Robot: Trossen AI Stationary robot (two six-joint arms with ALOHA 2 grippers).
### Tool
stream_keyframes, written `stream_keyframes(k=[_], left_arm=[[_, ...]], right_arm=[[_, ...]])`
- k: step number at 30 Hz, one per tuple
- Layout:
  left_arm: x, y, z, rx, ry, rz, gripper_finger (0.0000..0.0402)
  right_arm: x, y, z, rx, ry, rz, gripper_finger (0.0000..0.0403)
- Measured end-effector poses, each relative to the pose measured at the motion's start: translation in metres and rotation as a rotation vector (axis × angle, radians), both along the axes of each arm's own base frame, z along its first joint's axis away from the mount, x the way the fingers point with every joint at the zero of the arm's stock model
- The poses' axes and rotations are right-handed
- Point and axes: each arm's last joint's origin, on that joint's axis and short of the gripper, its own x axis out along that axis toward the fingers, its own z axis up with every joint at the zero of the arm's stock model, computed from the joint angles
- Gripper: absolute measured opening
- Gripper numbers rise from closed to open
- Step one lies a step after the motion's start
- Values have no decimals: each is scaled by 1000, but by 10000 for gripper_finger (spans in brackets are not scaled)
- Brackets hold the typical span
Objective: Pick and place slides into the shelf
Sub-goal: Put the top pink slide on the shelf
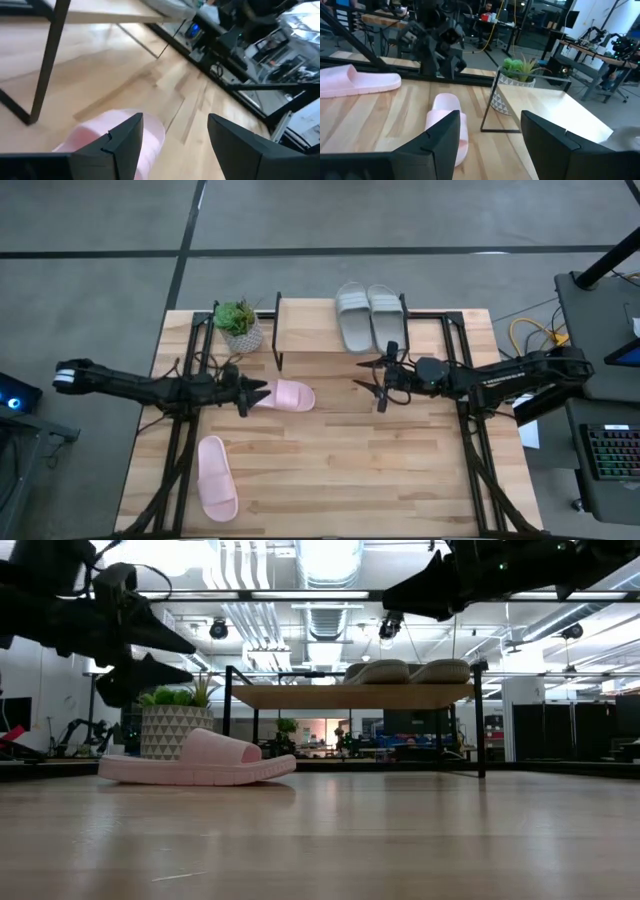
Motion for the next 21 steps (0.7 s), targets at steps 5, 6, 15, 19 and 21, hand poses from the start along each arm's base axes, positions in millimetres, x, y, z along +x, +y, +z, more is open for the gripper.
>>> stream_keyframes(k=[5, 6, 15, 19, 21], left_arm=[[3, 2, -7, -178, 126, -16, 208], [4, 3, -6, -216, 131, -25, 208], [10, 5, -10, -283, 170, -12, 208], [12, 6, -18, -269, 220, 35, 208], [14, 6, -21, -263, 241, 52, 208]], right_arm=[[0, 0, 2, 0, -6, 0, 201], [1, 0, 2, 0, -5, 0, 201], [0, 0, 2, -9, -3, 1, 201], [1, 0, 2, -20, 0, 2, 201], [0, 0, 2, -23, 0, 2, 201]])
